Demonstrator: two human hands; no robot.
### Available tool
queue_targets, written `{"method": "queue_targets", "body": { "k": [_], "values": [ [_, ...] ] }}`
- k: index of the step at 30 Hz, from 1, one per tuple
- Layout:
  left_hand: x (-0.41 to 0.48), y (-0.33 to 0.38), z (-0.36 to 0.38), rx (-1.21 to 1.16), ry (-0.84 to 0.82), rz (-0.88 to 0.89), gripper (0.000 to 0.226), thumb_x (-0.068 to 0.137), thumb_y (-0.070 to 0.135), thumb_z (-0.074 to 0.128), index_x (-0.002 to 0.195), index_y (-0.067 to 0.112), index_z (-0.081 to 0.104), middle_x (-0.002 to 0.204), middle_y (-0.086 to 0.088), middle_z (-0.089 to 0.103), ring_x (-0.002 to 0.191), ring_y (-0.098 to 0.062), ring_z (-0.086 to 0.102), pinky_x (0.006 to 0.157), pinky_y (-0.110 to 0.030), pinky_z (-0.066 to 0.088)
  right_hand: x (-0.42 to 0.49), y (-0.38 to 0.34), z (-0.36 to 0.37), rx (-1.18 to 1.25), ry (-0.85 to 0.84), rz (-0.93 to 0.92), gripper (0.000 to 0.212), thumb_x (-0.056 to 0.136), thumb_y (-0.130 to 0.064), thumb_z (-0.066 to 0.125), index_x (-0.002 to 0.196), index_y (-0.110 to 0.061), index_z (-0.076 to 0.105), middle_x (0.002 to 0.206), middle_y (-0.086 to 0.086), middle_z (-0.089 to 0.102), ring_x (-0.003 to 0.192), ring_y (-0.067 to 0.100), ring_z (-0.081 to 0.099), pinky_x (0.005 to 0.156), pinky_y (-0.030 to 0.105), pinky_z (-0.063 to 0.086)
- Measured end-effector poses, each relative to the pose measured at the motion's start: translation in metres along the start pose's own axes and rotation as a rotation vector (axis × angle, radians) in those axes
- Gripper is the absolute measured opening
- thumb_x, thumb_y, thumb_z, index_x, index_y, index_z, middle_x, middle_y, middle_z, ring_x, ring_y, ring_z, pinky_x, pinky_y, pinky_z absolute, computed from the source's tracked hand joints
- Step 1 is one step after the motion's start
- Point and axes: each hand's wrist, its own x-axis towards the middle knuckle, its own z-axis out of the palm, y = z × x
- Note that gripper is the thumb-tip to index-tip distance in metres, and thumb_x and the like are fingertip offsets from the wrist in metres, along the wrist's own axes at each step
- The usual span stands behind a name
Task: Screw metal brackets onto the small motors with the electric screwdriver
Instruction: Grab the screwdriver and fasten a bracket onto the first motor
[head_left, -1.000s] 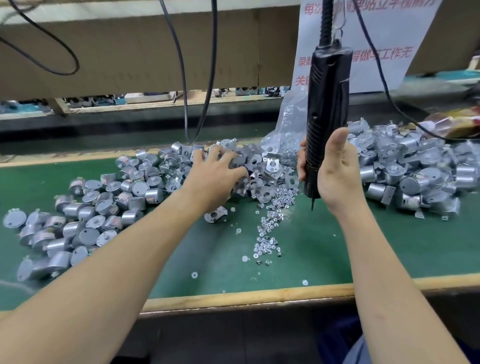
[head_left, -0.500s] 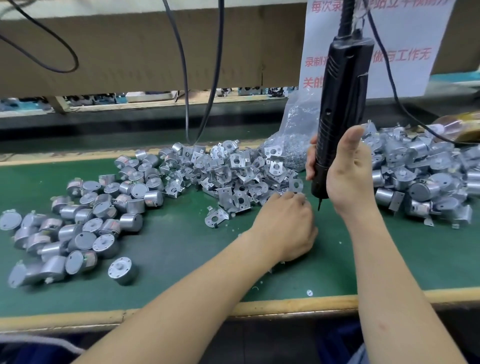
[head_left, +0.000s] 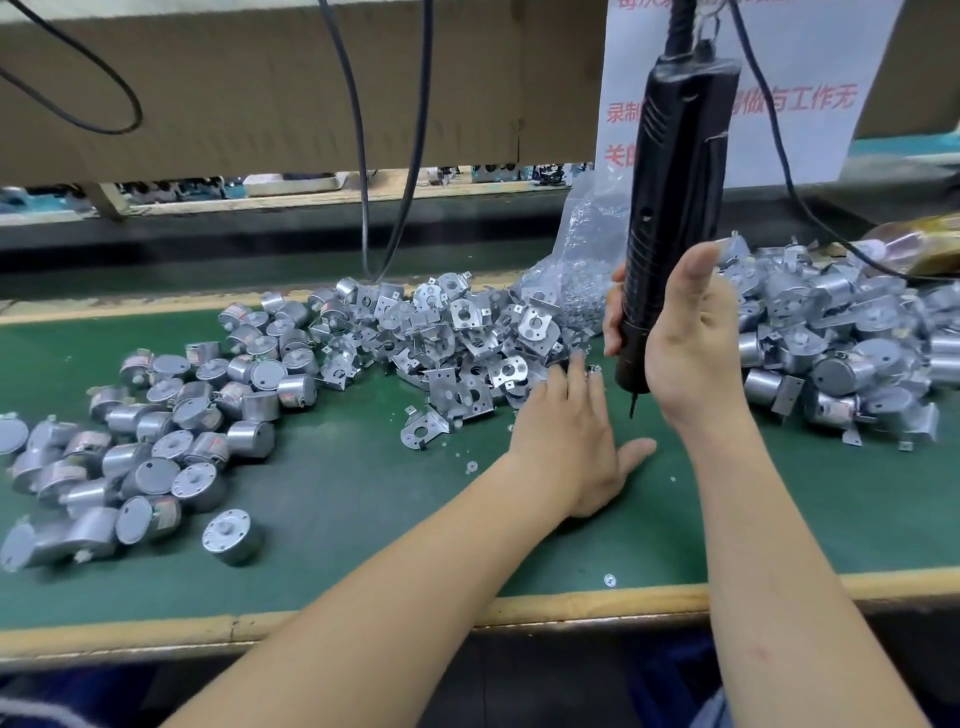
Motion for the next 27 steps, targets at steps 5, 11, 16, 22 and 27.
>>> {"method": "queue_targets", "body": {
  "k": [5, 11, 16, 22, 27],
  "values": [
    [-0.029, -0.015, 0.002, -0.044, -0.039, 0.041, 0.092, 0.096, 0.069, 0.016, 0.155, -0.001, 0.005, 0.163, -0.020, 0.003, 0.151, -0.031, 0.004, 0.121, -0.044, 0.018, -0.003, 0.000, 0.006, 0.027, -0.032, 0.023, 0.074, 0.075, -0.090, 0.037, 0.080, -0.020, 0.058, 0.061, -0.003, 0.059, 0.048, 0.017, 0.053, 0.049, 0.028, 0.047],
    [-0.075, -0.033, 0.008, -0.051, -0.134, 0.049, 0.097, 0.091, 0.073, 0.010, 0.155, 0.003, -0.009, 0.163, -0.016, -0.015, 0.152, -0.028, -0.012, 0.124, -0.043, 0.008, -0.006, -0.003, 0.017, 0.065, -0.063, 0.032, 0.066, 0.075, -0.091, 0.036, 0.073, -0.030, 0.063, 0.060, -0.002, 0.059, 0.047, 0.017, 0.053, 0.050, 0.029, 0.048],
    [-0.110, -0.047, 0.015, -0.041, -0.134, -0.060, 0.102, 0.080, 0.077, -0.005, 0.154, 0.008, -0.017, 0.159, -0.013, -0.028, 0.149, -0.028, -0.023, 0.123, -0.046, -0.001, -0.012, -0.005, 0.027, 0.084, -0.121, 0.058, 0.063, 0.076, -0.089, 0.035, 0.075, -0.033, 0.065, 0.062, -0.003, 0.059, 0.048, 0.018, 0.054, 0.050, 0.030, 0.049],
    [-0.119, -0.034, 0.019, -0.168, -0.092, 0.083, 0.095, 0.083, 0.080, -0.001, 0.156, 0.021, -0.014, 0.160, -0.002, -0.031, 0.146, -0.022, -0.031, 0.121, -0.052, -0.005, -0.020, -0.009, 0.038, 0.094, -0.146, 0.059, 0.062, 0.076, -0.087, 0.035, 0.074, -0.033, 0.064, 0.061, -0.003, 0.059, 0.049, 0.017, 0.054, 0.051, 0.030, 0.049],
    [-0.128, -0.028, 0.022, -0.107, -0.102, -0.050, 0.106, 0.079, 0.081, -0.006, 0.155, 0.008, -0.013, 0.161, -0.009, -0.026, 0.150, -0.025, -0.020, 0.121, -0.054, -0.003, -0.028, -0.012, 0.050, 0.170, -0.176, 0.067, 0.062, 0.073, -0.089, 0.038, 0.074, -0.035, 0.068, 0.060, -0.005, 0.058, 0.047, 0.017, 0.052, 0.050, 0.028, 0.046]
  ]
}}
